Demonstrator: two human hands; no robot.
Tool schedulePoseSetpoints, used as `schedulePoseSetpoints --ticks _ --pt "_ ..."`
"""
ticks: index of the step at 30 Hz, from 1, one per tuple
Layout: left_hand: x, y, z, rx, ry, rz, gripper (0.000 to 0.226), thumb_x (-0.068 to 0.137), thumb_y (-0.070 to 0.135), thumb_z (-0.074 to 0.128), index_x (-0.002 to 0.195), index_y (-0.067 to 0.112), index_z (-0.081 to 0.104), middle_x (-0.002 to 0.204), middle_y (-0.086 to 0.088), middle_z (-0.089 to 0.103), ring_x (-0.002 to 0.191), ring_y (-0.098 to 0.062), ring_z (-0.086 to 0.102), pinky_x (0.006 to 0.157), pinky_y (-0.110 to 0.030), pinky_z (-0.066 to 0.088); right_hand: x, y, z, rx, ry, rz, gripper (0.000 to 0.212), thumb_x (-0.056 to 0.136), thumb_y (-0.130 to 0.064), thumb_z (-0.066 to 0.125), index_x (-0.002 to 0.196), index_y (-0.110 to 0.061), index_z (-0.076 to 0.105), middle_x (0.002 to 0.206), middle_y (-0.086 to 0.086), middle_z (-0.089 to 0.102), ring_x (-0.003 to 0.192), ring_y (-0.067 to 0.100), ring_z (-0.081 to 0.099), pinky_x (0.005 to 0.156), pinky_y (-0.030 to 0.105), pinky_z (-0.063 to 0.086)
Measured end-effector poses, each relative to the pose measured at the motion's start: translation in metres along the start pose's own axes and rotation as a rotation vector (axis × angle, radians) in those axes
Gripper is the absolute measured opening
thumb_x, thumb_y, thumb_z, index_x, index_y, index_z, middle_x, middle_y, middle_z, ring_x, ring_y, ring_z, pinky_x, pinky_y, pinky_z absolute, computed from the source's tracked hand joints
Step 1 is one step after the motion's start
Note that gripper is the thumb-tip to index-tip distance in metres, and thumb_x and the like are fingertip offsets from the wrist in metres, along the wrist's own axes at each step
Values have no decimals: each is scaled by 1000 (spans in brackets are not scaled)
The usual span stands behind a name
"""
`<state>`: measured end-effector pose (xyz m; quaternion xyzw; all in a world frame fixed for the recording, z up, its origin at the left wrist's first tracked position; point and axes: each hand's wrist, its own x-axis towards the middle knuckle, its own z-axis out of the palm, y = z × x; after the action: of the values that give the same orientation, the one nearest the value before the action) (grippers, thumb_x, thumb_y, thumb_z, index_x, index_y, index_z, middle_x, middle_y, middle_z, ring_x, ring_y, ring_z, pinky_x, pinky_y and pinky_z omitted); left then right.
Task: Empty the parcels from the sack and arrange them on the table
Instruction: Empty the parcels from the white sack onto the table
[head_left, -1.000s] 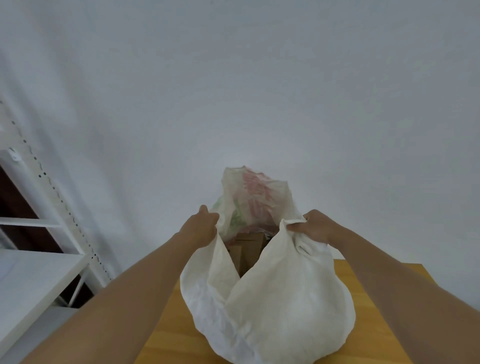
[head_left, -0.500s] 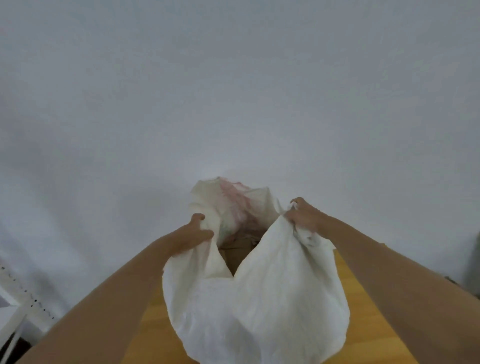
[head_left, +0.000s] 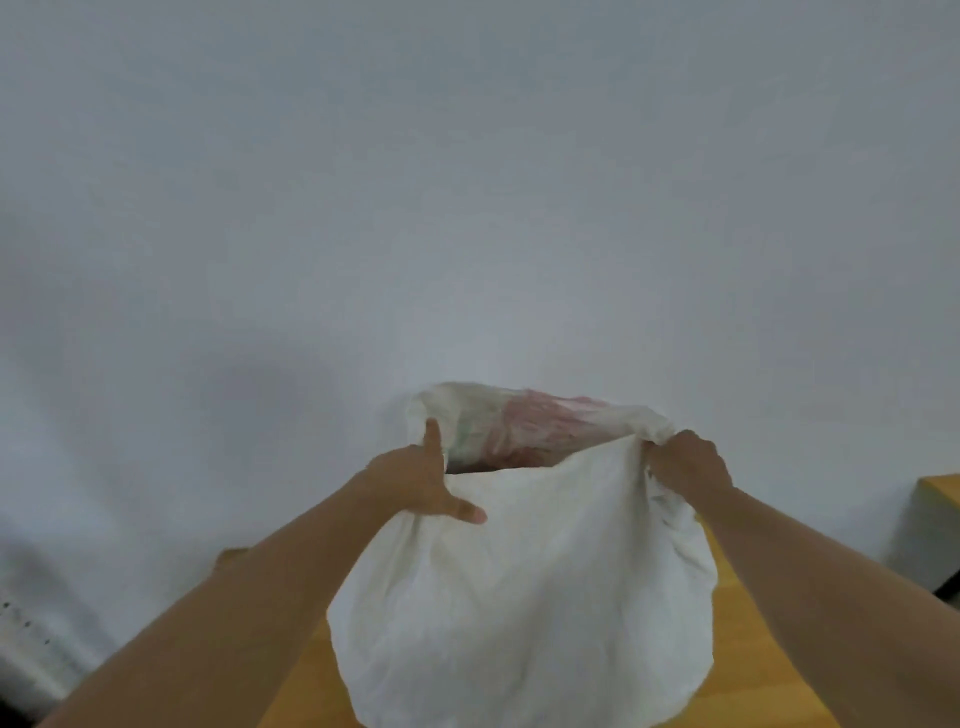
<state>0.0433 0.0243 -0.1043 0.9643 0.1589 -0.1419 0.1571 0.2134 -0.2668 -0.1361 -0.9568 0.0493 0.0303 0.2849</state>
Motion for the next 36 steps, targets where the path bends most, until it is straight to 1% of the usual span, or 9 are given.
schedulePoseSetpoints --ticks 4,9,14,20,24,26,29,33,36 --pt "21 0 18 139 120 -95 62 82 54 67 128 13 54 128 -3 61 114 -20 58 90 -32 47 2 -21 11 257 -142 18 25 92 -28 55 95 -4 61 77 10 56 69 25 54 60 30 44" --pt "37 -3 32 -36 166 -126 54 99 33 47 148 14 37 157 -14 24 141 -31 32 113 -36 29 -8 -48 5 495 -539 56 18 88 -24 61 82 -8 55 55 6 48 37 16 37 38 19 27" --pt "40 22 39 -171 448 -18 36 96 21 51 130 10 51 141 -12 28 106 -33 61 94 -34 46 -23 -50 13 599 -795 55 16 95 -21 58 98 -6 53 61 8 50 38 14 46 35 20 38" --pt "41 74 36 -758 478 -94 23 92 11 44 115 14 42 104 -7 56 85 -21 56 72 -33 47 -47 -63 61 860 -848 23 29 94 -20 59 117 -2 61 106 21 67 89 26 68 69 34 60" --pt "41 75 33 -1159 339 -244 54 91 4 48 139 19 28 120 -10 53 92 -20 58 81 -37 51 -58 -61 70 802 -1063 -237 29 87 -16 68 115 -12 64 110 12 65 92 17 64 80 30 55" --pt "40 76 32 -1181 270 -281 51 93 5 47 142 11 35 123 -13 56 100 -24 59 82 -32 51 -64 -61 74 562 -1025 -393 53 77 -29 81 121 -19 54 112 1 64 95 10 62 75 22 50" --pt "36 81 26 -1240 150 -310 22 93 9 50 109 2 63 96 -16 68 84 -29 66 72 -34 55 -63 -63 82 347 -887 -455 92 55 -56 87 127 -27 37 119 -13 59 112 5 57 87 21 50" --pt "26 79 14 -1248 -58 -124 13 77 13 66 85 2 64 95 -16 64 86 -27 62 74 -31 52 -57 -58 83 279 -775 -529 35 73 -32 80 100 -19 62 84 -7 65 75 7 61 66 22 47" --pt "24 69 18 -887 -116 130 76 66 48 77 130 18 50 127 -3 58 117 -19 56 97 -30 45 -58 -57 71 339 -679 -467 14 85 -13 62 73 -18 58 63 -5 57 57 9 53 52 21 41"
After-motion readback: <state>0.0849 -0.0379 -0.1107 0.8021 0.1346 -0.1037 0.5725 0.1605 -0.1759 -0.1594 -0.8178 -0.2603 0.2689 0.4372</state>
